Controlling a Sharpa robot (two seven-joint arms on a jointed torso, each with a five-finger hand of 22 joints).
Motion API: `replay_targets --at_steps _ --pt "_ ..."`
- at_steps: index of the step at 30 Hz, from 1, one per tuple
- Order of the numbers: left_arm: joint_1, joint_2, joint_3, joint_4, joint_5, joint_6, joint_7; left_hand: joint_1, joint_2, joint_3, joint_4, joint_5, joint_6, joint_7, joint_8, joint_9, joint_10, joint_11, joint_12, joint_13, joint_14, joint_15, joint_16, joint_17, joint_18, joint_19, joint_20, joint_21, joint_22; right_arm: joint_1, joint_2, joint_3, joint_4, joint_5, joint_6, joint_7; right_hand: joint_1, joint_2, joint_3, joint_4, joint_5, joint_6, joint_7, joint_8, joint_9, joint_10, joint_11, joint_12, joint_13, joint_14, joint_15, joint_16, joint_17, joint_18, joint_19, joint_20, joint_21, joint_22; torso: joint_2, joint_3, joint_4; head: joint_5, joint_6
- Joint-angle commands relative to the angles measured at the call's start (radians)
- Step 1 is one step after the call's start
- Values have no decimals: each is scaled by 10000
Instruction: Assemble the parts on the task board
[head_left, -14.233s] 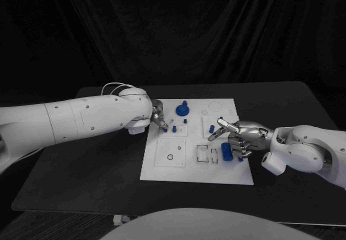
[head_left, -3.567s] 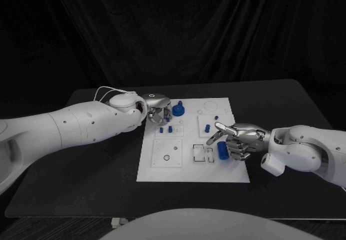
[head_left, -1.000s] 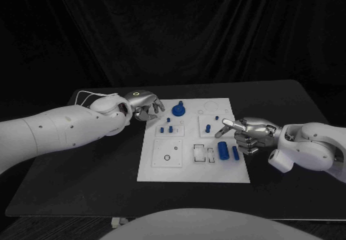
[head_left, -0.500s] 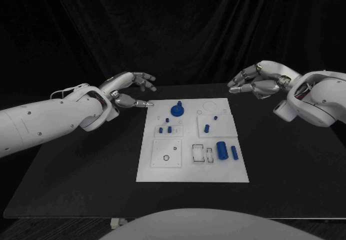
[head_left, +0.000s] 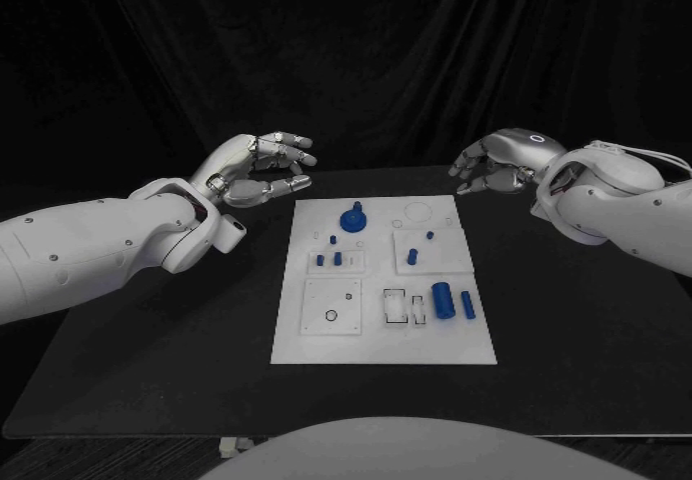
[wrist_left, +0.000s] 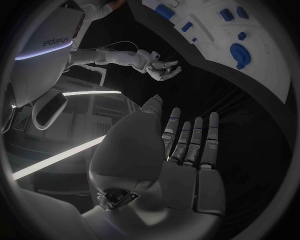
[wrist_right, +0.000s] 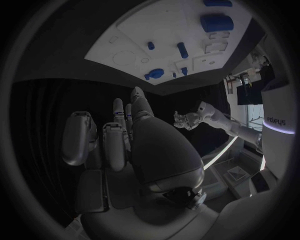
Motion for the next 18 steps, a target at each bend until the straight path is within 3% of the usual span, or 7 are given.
replay_targets --at_steps 1,2,4,9,12,18 --pt "-18 -48 9 152 815 622 1379 6 133 24 14 59 -69 0 24 -29 -125 -21 228 1 12 62 117 -151 249 34 91 -86 -68 -128 149 9 -157 -2006 -224 -613 -719 -1034 963 903 -720 118 10 -294 14 -747 33 -121 -130 326 -86 -137 139 201 -186 -82 -468 863 38 16 -33 -21 0" --pt "-21 -74 9 196 829 645 1379 12 165 17 12 72 -76 -1 22 -40 -165 -14 316 -3 31 86 163 -205 266 55 112 -96 -91 -174 211 9 -199 -2124 -160 -611 -879 -1793 2317 1493 -761 177 -16 -413 47 -992 32 66 -77 296 -90 -150 123 203 -202 -65 -551 842 42 9 -21 -50 0" --pt "-26 -115 9 260 852 692 1369 21 197 -8 9 86 -99 -23 17 -61 -236 -42 453 -15 67 115 241 -292 299 92 140 -107 -128 -250 296 9 -248 -2279 -84 -570 -953 -2410 3174 2053 -811 287 3 -532 105 -1290 9 358 -8 315 -75 -93 206 210 -161 -87 -560 874 47 8 -19 -78 0" --pt "-32 -160 8 371 1212 832 1261 66 310 -45 0 202 -118 -21 19 -96 -360 -38 739 -48 110 172 392 -482 370 172 199 -116 -196 -411 412 9 -292 -2457 -100 -371 -1291 -2718 3405 2374 -517 437 -58 -586 197 -1461 -35 672 64 496 -110 242 749 107 73 -103 -107 1139 49 15 -13 -150 0" --pt "-34 -200 8 454 1404 924 1160 203 501 -24 -11 491 -170 27 10 -141 -525 41 983 -99 157 402 562 -657 389 159 295 -136 -261 -487 421 9 -246 -2500 -85 -287 -2135 -2878 3423 2403 -643 509 11 -648 275 -1311 -34 1001 134 804 -126 768 1668 -125 562 -126 951 1678 35 3 -9 -204 0" --pt "-40 -229 7 535 1545 1093 1026 546 569 -18 -38 770 -206 40 18 -191 -729 62 1308 -186 227 471 819 -893 462 183 348 -129 -323 -637 453 10 -172 -2533 182 -164 -2192 -2881 3546 2383 -350 497 -5 -731 318 -1425 -36 1049 102 814 -126 792 1697 -133 592 -126 1020 1737 10 -6 -26 -274 0"
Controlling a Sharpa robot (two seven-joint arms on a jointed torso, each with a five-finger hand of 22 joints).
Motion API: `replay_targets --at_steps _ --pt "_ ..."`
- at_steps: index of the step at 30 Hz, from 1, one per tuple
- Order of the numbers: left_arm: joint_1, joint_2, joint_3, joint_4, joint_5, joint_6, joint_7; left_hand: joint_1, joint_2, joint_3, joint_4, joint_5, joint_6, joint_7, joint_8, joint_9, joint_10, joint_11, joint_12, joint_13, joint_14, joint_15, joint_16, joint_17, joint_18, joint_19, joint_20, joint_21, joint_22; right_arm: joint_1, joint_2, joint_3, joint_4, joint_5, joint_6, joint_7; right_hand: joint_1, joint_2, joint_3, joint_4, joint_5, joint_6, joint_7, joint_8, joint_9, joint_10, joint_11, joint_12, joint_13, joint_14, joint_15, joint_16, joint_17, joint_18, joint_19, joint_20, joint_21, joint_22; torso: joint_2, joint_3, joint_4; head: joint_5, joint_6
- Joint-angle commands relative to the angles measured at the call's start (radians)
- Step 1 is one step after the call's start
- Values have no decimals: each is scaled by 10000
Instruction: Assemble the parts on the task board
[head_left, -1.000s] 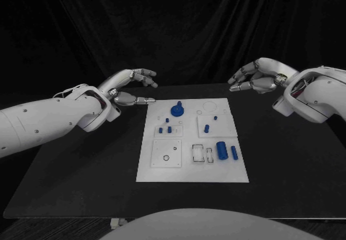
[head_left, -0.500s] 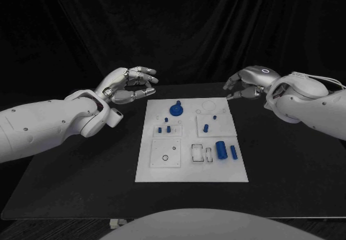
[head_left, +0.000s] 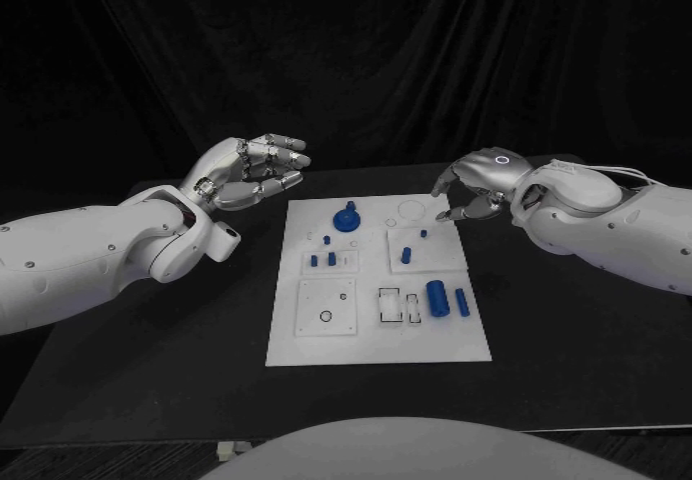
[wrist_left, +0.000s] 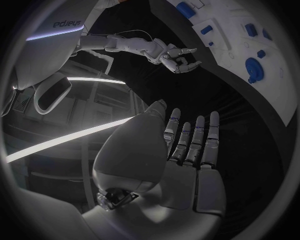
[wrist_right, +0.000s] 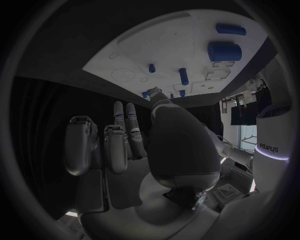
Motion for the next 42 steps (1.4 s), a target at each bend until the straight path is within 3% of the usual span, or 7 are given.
replay_targets --at_steps 1,5,14,29,37,41,42 --pt "-19 -1 10 66 476 360 836 148 7 -19 -39 81 -66 40 18 -18 -102 -12 80 -30 15 46 70 -60 149 -4 88 -14 -18 -88 24 7 63 -347 235 50 8 56 115 -12 341 75 -17 -64 41 -96 -1 87 -30 810 -55 16 1695 -119 316 -4 22 1750 -19 -11 -14 -45 0" --pt "-27 -23 10 100 495 421 820 250 17 -15 -48 130 -63 50 22 -28 -142 0 165 -54 26 50 138 -121 163 -8 96 -14 -32 -167 49 7 119 -351 504 105 191 143 229 -43 1128 131 -18 -117 95 -158 -17 140 -64 808 -66 21 1696 -117 306 -9 25 1779 -21 -21 -20 -35 0" --pt "-41 -51 10 126 508 559 769 472 44 -1 -63 216 -54 69 29 -48 -192 45 367 -107 50 56 294 -256 198 4 110 -4 -57 -432 283 7 -3 -107 887 129 1026 332 877 -382 3920 149 -2 -379 184 -125 28 213 -233 790 -54 7 1651 -113 283 0 -7 1839 1 -18 -11 -8 0" --pt "-76 14 10 56 509 754 654 832 15 22 -108 444 -10 121 41 -66 -224 139 627 -191 32 79 477 -454 234 18 122 6 -80 -637 582 8 -241 -52 364 71 1284 257 1413 -635 3694 -26 -145 -588 182 -28 93 144 -394 766 3 -20 1586 -101 252 38 -67 1851 2 20 -24 -96 0" --pt "-90 6 9 65 509 803 624 865 13 23 -111 464 -15 117 37 -70 -231 141 651 -200 34 87 497 -474 236 20 124 7 -81 -712 732 8 -375 -51 540 54 1068 253 1545 -623 2799 106 -42 -572 259 232 97 310 -401 766 21 -13 1592 -98 249 62 -84 1871 -5 18 -24 -102 0" --pt "-101 14 9 54 509 836 610 891 21 29 -112 477 -20 115 34 -73 -238 146 667 -207 36 92 513 -488 237 20 126 7 -83 -751 783 8 -410 -50 535 67 1122 288 1646 -697 2981 303 -13 -470 340 325 83 403 -371 762 12 -17 1581 -96 246 59 -96 1875 -4 16 -23 -114 0" --pt "-105 16 9 51 509 846 606 891 21 29 -112 477 -20 115 34 -73 -238 146 667 -207 36 92 513 -488 237 20 126 7 -83 -762 795 8 -416 -50 535 64 1170 278 1746 -764 3357 395 -29 -416 403 355 78 454 -352 758 3 -22 1569 -97 248 53 -94 1883 -3 17 -22 -116 0"
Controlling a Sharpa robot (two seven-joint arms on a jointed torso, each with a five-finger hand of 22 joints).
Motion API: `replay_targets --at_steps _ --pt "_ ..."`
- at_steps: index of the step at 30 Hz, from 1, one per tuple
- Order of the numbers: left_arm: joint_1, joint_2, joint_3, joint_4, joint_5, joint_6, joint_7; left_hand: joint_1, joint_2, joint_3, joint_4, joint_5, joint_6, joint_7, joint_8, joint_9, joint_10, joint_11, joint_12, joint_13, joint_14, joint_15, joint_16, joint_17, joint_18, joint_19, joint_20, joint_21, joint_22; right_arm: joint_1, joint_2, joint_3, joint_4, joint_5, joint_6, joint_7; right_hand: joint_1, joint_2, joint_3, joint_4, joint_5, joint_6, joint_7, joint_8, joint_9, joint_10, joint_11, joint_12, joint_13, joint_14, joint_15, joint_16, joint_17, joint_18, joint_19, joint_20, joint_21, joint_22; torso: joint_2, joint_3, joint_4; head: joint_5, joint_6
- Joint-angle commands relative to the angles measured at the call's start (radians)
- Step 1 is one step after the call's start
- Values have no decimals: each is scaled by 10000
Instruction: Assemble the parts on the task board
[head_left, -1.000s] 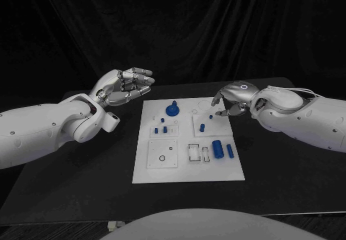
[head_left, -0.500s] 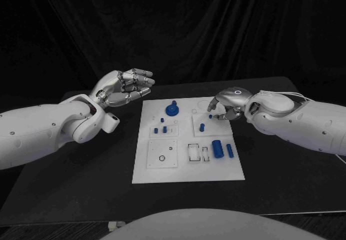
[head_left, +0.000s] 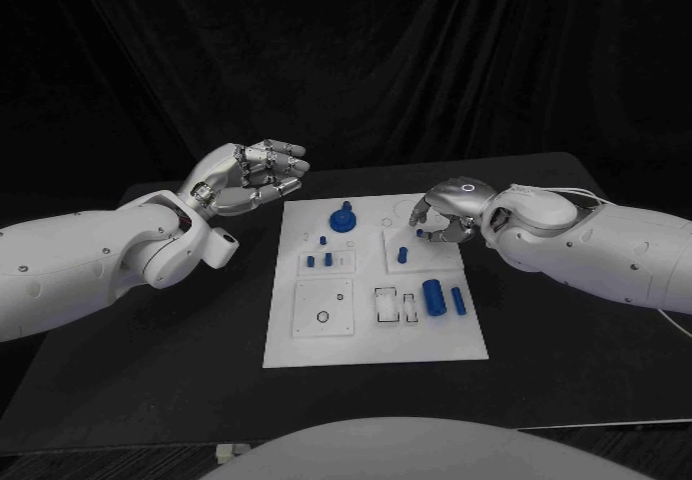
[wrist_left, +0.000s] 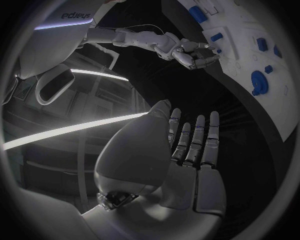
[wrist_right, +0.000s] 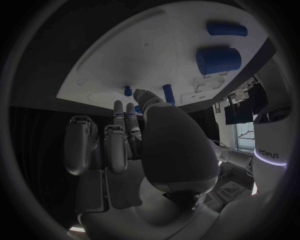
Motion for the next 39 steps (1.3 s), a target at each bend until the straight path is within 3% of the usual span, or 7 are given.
replay_targets --at_steps 1,5,18,30,39 --pt "-25 20 10 2 118 163 571 98 35 16 -41 50 -25 44 34 -17 -43 21 57 -16 -1 57 53 -8 83 18 58 7 -14 -52 36 7 -25 0 -81 -54 6 39 118 -34 325 118 4 88 56 85 -10 74 29 758 3 -21 1569 -102 213 16 -55 1883 -1 -2 2 -12 0" --pt "-40 20 10 3 118 176 564 126 50 24 -39 70 -22 49 36 -19 -51 22 76 -25 0 62 71 -25 84 19 59 8 -15 -82 74 7 -58 0 -85 -110 57 26 279 -164 652 299 31 219 212 95 -23 151 65 752 -5 -30 1547 -96 204 2 -86 1884 1 -2 2 -12 0" --pt "-117 64 10 -12 118 249 576 217 90 46 -35 119 7 62 48 -21 -71 41 150 -51 46 110 157 -83 79 24 67 13 -17 -125 206 7 -211 0 261 -450 37 -1 409 -253 893 301 16 241 308 -27 23 152 72 725 25 -70 1463 -79 172 17 -172 1864 0 0 4 -37 0" --pt "-155 72 10 -8 118 282 586 260 102 53 -37 153 14 67 49 -24 -79 55 186 -63 78 134 202 -112 71 30 72 16 -16 -147 276 7 -302 0 628 -589 34 9 479 -311 894 337 44 268 364 32 25 217 101 721 37 -74 1454 -77 166 28 -189 1863 0 -1 3 -29 0" --pt "-172 91 10 -24 118 309 576 300 122 64 -37 181 25 71 52 -26 -89 66 218 -73 110 155 245 -140 59 34 76 20 -15 -154 350 7 -381 0 717 -550 12 43 601 -456 901 618 141 456 559 162 -14 379 181 715 23 -80 1439 -71 160 28 -211 1867 -3 -2 2 -37 0"
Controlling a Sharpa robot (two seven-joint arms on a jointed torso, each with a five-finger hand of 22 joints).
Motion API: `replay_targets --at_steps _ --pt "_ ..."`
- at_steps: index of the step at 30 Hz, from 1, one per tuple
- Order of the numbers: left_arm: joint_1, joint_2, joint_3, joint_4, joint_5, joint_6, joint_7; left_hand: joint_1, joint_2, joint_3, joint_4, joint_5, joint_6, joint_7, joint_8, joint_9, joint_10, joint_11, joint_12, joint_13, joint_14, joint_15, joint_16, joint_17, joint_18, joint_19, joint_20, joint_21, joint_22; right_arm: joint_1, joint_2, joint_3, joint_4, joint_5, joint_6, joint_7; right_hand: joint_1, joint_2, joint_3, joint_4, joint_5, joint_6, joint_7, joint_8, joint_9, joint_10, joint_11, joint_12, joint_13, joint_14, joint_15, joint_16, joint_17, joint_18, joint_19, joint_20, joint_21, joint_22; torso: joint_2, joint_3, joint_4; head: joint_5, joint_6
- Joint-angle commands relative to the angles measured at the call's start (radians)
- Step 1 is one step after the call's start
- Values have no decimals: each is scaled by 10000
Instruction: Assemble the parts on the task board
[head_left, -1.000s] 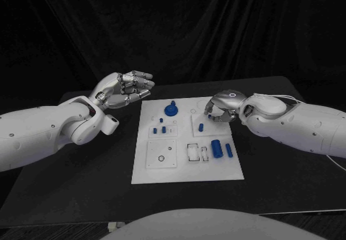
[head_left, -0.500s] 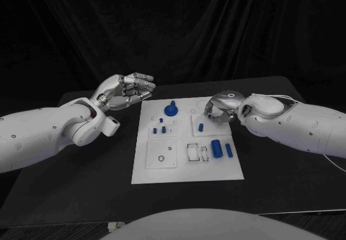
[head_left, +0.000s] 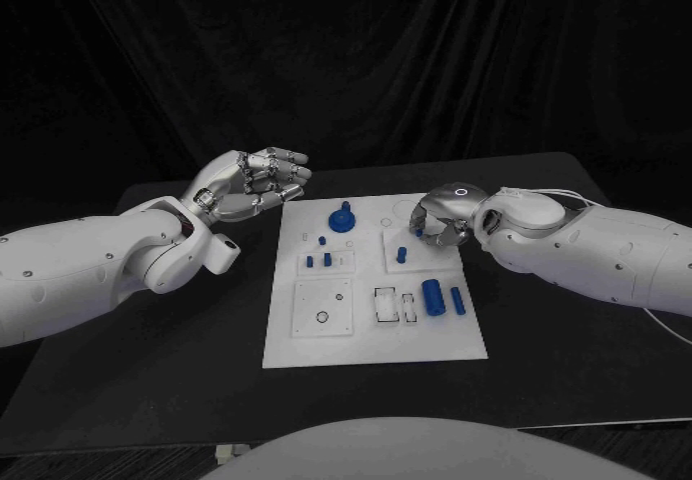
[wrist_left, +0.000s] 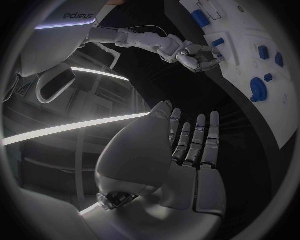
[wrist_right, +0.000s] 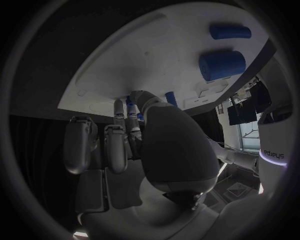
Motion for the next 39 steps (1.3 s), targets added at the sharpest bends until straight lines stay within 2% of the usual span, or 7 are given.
replay_targets --at_steps 1,6,10,20,27,32,39 --pt "-18 25 11 -1 105 108 568 112 16 37 -10 64 25 72 52 -8 -53 31 55 -8 2 48 35 -7 60 -3 39 20 -8 -32 48 6 -52 -17 196 -184 14 48 67 -58 39 128 6 97 60 79 0 79 25 716 21 -41 1442 -74 162 26 -53 1869 0 -1 0 -6 0" --pt "-27 39 11 -10 105 117 555 135 32 45 -8 83 32 74 54 -9 -58 34 75 -14 22 59 60 -24 52 -1 41 22 -7 -35 115 6 -129 -17 217 -122 38 107 142 -186 32 311 78 236 213 212 -70 212 91 714 -21 -43 1437 -73 165 0 -54 1876 -1 -2 -1 -1 0" --pt "-35 48 11 -22 105 126 547 162 55 57 -8 96 43 74 57 -10 -57 42 99 -17 49 70 90 -42 44 4 42 26 -5 -35 154 6 -181 -17 227 -92 52 173 216 -349 -2 560 241 432 429 385 -233 337 147 712 -147 -48 1427 -73 171 -97 -48 1888 -2 -3 -2 -4 0" --pt "-59 54 11 -56 105 155 527 199 93 75 -4 117 50 80 57 -13 -57 52 137 -23 88 86 134 -73 29 15 42 33 -1 -36 170 6 -209 -17 30 -38 122 356 317 -602 -263 741 242 621 721 841 -318 512 210 710 -228 -61 1408 -90 195 -192 -10 1914 -2 -4 -3 43 0" --pt "-89 58 11 -85 105 225 491 262 110 96 -23 166 42 80 50 -20 -77 53 165 -31 112 98 169 -109 15 26 40 40 4 -23 51 6 -56 -17 -216 -34 119 357 315 -613 -294 737 245 624 734 849 -316 510 209 710 -226 -61 1408 -91 196 -193 -7 1916 -2 -4 -2 102 0" --pt "-111 73 11 -123 105 266 466 286 119 106 -30 188 41 81 48 -22 -84 55 176 -33 117 100 180 -124 10 29 38 43 6 107 -112 6 185 -17 -300 -70 129 354 319 -631 -315 736 247 627 748 857 -316 507 207 706 -223 -66 1397 -98 204 -192 14 1924 -3 -4 -3 93 0" --pt "-135 108 11 -169 105 322 435 330 131 122 -41 235 26 87 39 -29 -115 47 188 -39 119 104 197 -155 1 33 34 46 11 468 -384 7 653 -17 -307 -167 125 351 318 -638 -334 734 254 628 758 857 -309 500 204 700 -218 -76 1377 -95 197 -190 0 1920 -2 -4 -3 110 0"
